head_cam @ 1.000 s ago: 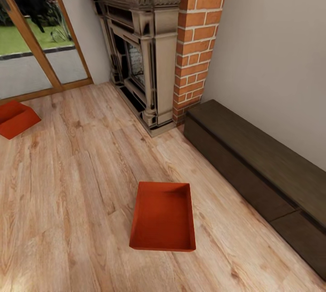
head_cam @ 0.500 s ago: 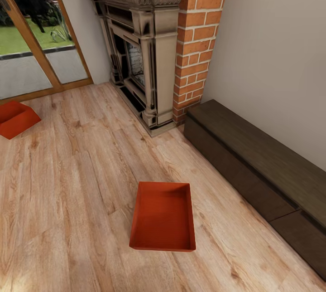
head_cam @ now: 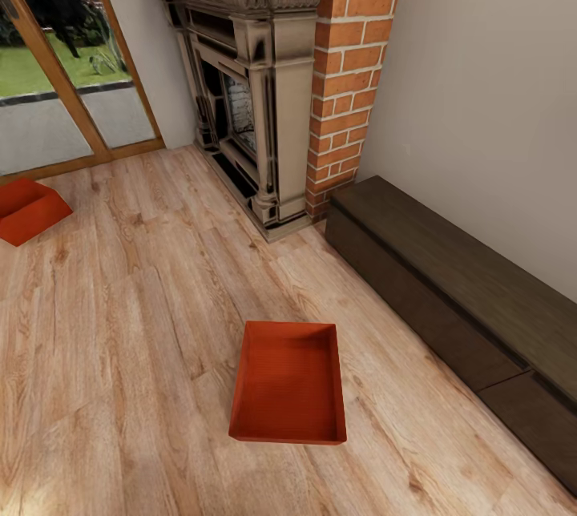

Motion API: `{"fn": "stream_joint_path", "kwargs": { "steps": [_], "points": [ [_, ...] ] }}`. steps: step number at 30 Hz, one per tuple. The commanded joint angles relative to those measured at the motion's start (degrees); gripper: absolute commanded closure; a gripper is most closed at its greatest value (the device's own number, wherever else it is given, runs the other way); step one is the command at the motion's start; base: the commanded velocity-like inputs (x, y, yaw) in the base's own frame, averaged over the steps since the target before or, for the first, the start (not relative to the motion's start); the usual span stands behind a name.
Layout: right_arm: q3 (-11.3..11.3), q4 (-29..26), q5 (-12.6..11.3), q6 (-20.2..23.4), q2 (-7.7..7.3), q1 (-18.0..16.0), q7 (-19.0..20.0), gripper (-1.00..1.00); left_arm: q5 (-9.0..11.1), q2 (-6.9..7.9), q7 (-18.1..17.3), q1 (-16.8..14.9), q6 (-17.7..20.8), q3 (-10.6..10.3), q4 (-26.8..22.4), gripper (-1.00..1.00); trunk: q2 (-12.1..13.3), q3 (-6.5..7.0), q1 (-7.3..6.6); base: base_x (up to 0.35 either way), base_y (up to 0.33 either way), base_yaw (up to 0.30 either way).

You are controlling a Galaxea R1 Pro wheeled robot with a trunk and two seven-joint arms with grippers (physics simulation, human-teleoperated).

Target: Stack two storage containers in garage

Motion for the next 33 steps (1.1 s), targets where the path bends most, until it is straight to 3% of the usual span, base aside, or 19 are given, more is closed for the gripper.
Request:
{"fn": "stream_joint_path", "kwargs": {
  "steps": [1,4,6,12,14,19,21,25,26,27,29,30,31,33],
  "points": [
    [-0.09,-1.33,0.24,0.43,0.01,0.0,0.11,-1.0,0.29,-0.02,0.04,-0.02,-0.16,0.15,0.03,-1.0,-0.01,-0.03,0.0,0.0,0.0,0.0],
    [-0.23,-5.23,-0.05,2.81,0.03,0.03,0.04,-1.0,0.39,-0.05,0.13,-0.02,-0.19,0.25,-0.91,-1.0,-0.01,-0.03,0.0,0.0,0.0,0.0],
    [-0.78,-9.26,-1.37,5.56,0.04,0.12,0.0,-1.0,0.46,-0.06,0.18,-0.02,-0.04,0.28,-4.24,-1.0,-0.01,-0.03,0.0,0.0,0.0,0.0],
    [-3.06,-22.16,-8.54,16.64,-0.12,-0.41,-0.19,-1.0,0.45,0.24,0.13,-0.02,1.28,0.19,-18.08,-1.0,-0.01,-0.03,0.0,0.0,0.0,0.0],
    [-3.24,-24.06,-9.77,18.28,-0.15,-1.45,-0.22,-1.0,0.44,0.32,0.15,-0.02,1.83,0.19,-20.26,-1.0,-0.01,-0.03,0.0,0.0,0.0,0.0],
    [-3.56,-26.84,-12.13,21.17,-0.03,-7.82,-0.38,-1.0,0.4,0.55,0.35,-0.07,4.51,0.22,-28.66,-1.0,-0.01,-0.03,0.0,0.0,0.0,0.0],
    [-3.66,-27.2,-12.54,21.66,0.02,-11.71,-1.19,-1.0,0.49,0.59,0.72,-0.09,6.76,0.26,-32.8,-1.0,-0.01,-0.03,0.0,0.0,0.0,0.0],
    [-3.79,-27.36,-12.84,21.87,0.09,-16.04,-2.41,-1.0,0.55,0.37,3.63,-0.78,12.84,0.3,-39.86,-1.0,-0.01,-0.03,0.0,0.0,0.0,0.0],
    [-3.87,-27.39,-12.96,21.91,0.11,-17.64,-2.7,-1.0,0.55,0.28,5.08,-2.08,14.56,0.28,-41.61,-1.0,-0.01,-0.03,0.0,0.0,0.0,0.0],
    [-4.13,-27.23,-13.13,21.87,0.4,-22.6,-3.59,-1.0,0.49,-0.2,9.78,-10.65,18.18,0.16,-42.53,-1.0,-0.01,-0.03,0.0,0.0,0.0,0.0],
    [-4.99,-27.16,-13.15,21.6,0.92,-24.54,-4.48,-1.0,0.43,-0.34,10.69,-15.42,19.93,0.09,-40.54,-1.0,-0.01,-0.03,0.0,0.0,0.0,0.0],
    [-6.16,-27.14,-13.16,21.36,1.18,-25.7,-5.23,-1.0,0.35,-0.53,11.07,-18.69,21.19,0.04,-38.73,-1.0,-0.01,-0.03,0.0,0.0,0.0,0.0],
    [-9.51,-27.13,-13.15,20.37,1.57,-27.38,-6.33,-1.0,0.12,-1.56,11.46,-25.04,22.63,-0.04,-34.22,-1.0,-0.01,-0.03,0.0,0.0,0.0,0.0],
    [-12.29,-27.12,-13.09,18.27,2.5,-28.22,-6.9,-1.0,-0.22,-3.66,11.65,-30.75,23.14,-0.13,-29.88,-1.0,-0.01,-0.03,0.0,0.0,0.0,0.0]
  ]
}}
